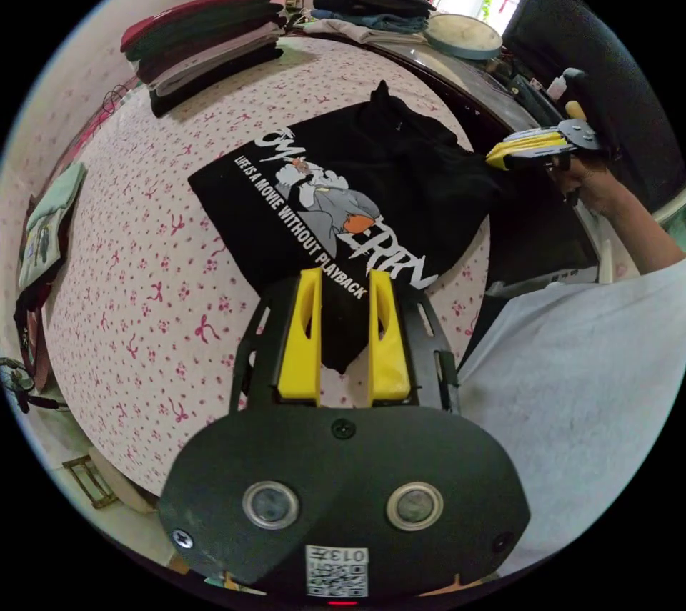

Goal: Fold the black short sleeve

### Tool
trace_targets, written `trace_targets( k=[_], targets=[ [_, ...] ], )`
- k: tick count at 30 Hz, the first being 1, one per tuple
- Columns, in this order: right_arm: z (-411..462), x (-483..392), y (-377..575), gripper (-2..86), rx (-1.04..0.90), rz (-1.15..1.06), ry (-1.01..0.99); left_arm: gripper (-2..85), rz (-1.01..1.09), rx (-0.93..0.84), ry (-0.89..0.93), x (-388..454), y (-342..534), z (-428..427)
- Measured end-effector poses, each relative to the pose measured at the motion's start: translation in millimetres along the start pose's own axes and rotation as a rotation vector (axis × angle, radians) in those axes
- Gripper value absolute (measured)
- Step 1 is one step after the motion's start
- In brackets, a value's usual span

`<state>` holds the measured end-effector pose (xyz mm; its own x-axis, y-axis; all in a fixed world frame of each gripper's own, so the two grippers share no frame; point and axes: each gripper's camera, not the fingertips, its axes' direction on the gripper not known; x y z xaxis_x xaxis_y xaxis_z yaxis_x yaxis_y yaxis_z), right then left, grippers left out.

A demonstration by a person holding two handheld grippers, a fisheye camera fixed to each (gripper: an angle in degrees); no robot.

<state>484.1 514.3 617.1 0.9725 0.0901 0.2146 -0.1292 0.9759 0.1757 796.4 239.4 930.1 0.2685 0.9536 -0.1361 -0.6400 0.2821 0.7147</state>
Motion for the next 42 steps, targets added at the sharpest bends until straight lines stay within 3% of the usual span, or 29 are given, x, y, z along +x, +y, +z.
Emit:
trace_targets(
  k=[5, 9, 13, 20, 24, 26, 35, 37, 42],
  targets=[
    [23, 11, 24, 1.0, -0.129, 0.101, 0.103, 8.9, -0.016, 0.0, 0.01, 7, 5, 9],
    [-16, 9, 22, 4.4, 0.046, 0.153, 0.162, 7.3, 0.001, 0.034, 0.037, 12, 3, -7],
    [-11, -5, -16, 6.8, 0.058, 0.101, 0.044, 7.3, -0.005, 0.124, -0.029, 16, -4, -24],
    [13, 6, -80, 7.8, 0.09, 0.226, -0.028, 7.9, 0.081, 0.029, -0.035, 38, -28, 9],
    [24, 19, -103, 3.5, 0.045, 0.319, -0.017, 8.1, 0.083, 0.02, -0.045, 47, -29, 14],
    [32, 23, -104, 2.2, -0.009, 0.32, -0.022, 8.0, 0.076, 0.022, -0.035, 47, -27, 14],
    [4, 54, -56, 1.0, 0.087, 0.419, -0.024, 7.3, 0.038, 0.024, 0.051, 33, -12, 8],
    [-14, 38, -61, 0.9, 0.161, 0.375, 0.014, 7.3, 0.029, 0.068, 0.033, 31, -12, -3],
    [2, -20, -100, 0.8, 0.143, 0.142, 0.143, 7.0, 0.053, 0.048, 0.021, 26, -33, 3]
  ],
)
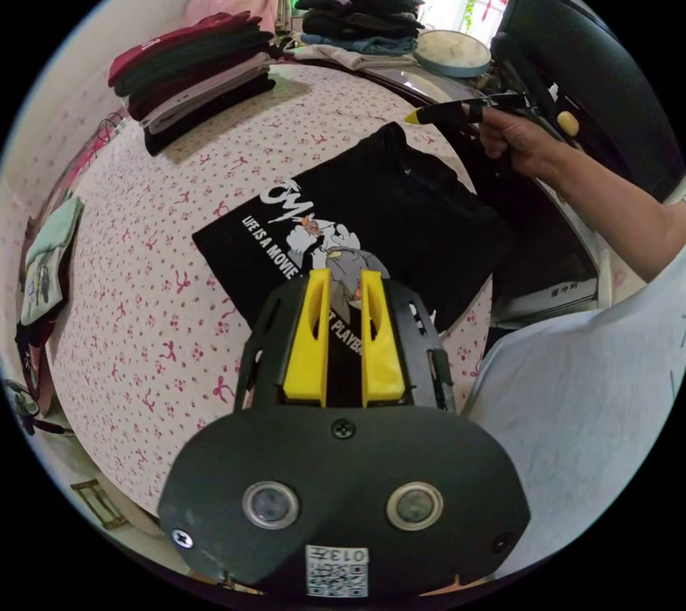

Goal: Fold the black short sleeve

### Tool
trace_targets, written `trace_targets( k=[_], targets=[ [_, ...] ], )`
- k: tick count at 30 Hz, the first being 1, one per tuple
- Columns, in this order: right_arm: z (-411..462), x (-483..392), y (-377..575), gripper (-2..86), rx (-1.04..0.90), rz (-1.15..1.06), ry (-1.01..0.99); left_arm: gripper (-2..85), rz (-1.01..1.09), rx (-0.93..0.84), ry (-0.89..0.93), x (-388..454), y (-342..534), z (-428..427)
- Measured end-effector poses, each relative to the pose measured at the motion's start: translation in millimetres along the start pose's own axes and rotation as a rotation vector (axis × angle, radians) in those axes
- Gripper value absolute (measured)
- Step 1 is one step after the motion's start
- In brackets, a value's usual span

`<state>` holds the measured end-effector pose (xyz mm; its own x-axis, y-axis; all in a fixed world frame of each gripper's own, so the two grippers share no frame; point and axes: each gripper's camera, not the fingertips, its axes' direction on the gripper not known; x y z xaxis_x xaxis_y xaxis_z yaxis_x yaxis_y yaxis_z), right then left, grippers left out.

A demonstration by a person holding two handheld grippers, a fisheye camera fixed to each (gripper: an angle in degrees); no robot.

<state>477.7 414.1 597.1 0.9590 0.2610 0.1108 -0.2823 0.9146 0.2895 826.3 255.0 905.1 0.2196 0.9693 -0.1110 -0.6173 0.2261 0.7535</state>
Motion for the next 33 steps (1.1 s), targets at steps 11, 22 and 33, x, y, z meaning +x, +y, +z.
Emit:
trace_targets(
  k=[11, 22, 33],
  targets=[
    [-26, -7, 22, 2.8, -0.01, -0.035, 0.037, 6.7, -0.027, 0.046, -0.021, -4, 18, -16],
    [-2, -87, 96, 2.0, -0.23, -0.208, -0.137, 7.5, 0.093, -0.05, -0.017, 40, 43, 1],
    [-39, -51, 108, 0.0, -0.148, -0.094, -0.055, 7.6, 0.063, -0.016, -0.057, 13, 64, -27]
  ],
)
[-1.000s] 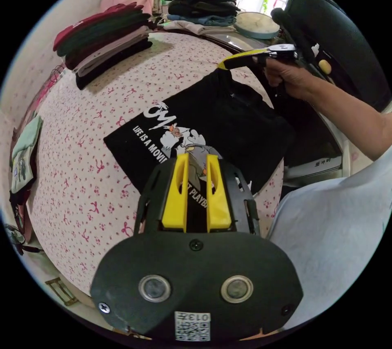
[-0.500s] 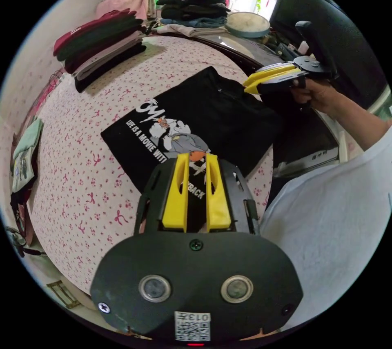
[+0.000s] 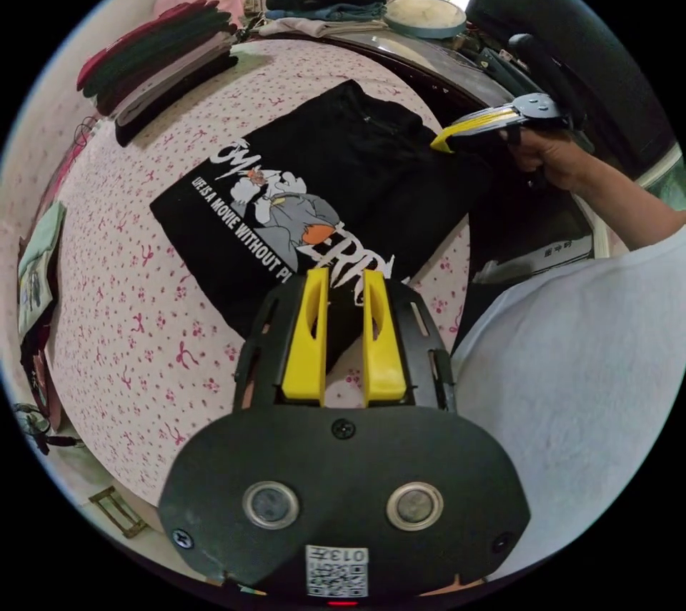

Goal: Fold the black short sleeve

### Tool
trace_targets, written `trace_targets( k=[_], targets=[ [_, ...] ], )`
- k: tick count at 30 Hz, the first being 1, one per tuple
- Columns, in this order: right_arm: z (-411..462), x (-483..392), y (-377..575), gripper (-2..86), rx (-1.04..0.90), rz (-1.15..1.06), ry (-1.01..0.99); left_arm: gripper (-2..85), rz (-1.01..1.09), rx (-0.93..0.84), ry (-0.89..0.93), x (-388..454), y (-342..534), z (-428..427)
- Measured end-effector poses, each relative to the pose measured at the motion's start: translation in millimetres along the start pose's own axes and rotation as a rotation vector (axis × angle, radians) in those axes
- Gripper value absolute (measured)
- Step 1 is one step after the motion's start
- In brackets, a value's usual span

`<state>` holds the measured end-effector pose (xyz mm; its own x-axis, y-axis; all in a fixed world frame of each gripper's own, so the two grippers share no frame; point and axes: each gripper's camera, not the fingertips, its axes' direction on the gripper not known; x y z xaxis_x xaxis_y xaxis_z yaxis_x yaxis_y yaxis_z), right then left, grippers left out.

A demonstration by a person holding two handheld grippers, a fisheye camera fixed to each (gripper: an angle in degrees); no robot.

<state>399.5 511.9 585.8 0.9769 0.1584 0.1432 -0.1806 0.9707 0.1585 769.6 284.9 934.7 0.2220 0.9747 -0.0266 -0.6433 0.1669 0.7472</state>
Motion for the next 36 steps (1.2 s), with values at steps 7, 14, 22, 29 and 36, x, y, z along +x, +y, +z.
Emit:
trace_targets(
  k=[7, 14, 22, 29, 36],
  targets=[
    [14, -61, -16, 0.2, 0.081, -0.263, 0.057, 7.8, 0.002, -0.043, -0.079, -35, -28, 15],
    [26, -28, -14, 1.6, -0.043, -0.161, 0.2, 9.4, -0.119, -0.045, 0.008, -97, -10, -4],
    [0, 79, -5, 12.4, 0.18, 0.184, -0.103, 14.3, -0.571, 0.131, 0.3, -249, 57, -19],
    [30, 125, -24, 12.6, 0.13, 0.258, -0.204, 15.8, -0.607, 0.097, 0.446, -307, 50, 12],
    [46, 132, -43, 11.9, 0.125, 0.237, -0.305, 12.7, -0.646, 0.108, 0.485, -337, 48, 11]
  ],
)
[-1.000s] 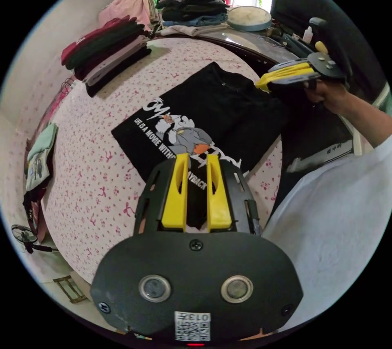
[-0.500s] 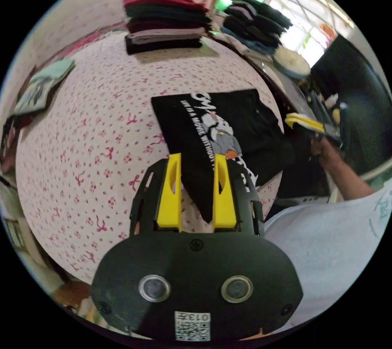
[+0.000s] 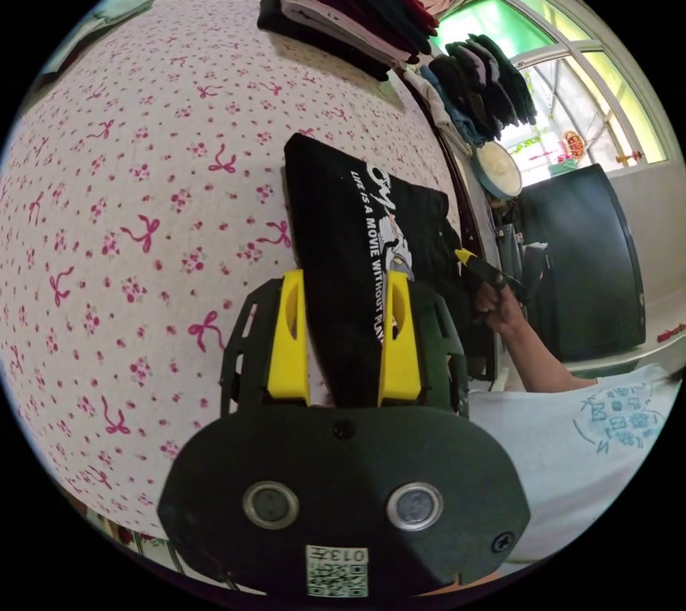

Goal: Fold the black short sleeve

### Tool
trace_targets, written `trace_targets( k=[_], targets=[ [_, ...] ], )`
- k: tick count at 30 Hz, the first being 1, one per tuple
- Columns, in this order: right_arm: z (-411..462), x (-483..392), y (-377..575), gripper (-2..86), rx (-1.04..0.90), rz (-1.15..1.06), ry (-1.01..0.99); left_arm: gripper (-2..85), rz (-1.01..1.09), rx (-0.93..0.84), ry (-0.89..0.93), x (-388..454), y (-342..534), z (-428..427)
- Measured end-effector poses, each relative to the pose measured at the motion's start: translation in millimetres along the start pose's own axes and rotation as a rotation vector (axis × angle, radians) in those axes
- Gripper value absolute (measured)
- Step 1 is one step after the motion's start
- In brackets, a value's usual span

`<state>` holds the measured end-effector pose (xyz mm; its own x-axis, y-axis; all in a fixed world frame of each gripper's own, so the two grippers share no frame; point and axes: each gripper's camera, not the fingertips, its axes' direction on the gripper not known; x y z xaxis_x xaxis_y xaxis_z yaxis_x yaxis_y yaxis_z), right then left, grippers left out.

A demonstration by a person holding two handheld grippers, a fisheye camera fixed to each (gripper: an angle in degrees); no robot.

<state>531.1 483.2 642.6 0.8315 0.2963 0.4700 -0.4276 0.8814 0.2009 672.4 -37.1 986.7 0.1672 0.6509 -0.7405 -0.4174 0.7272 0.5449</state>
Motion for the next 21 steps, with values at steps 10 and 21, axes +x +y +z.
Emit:
trace_targets(
  k=[10, 21],
  targets=[
    [15, 26, -32, 8.9, -0.022, -0.009, -0.043, 11.0, -0.016, -0.026, 0.005, -1, -24, 5],
    [44, 14, -66, 8.3, -0.068, -0.083, -0.051, 11.6, -0.047, -0.019, -0.081, 30, -39, 25]
  ],
)
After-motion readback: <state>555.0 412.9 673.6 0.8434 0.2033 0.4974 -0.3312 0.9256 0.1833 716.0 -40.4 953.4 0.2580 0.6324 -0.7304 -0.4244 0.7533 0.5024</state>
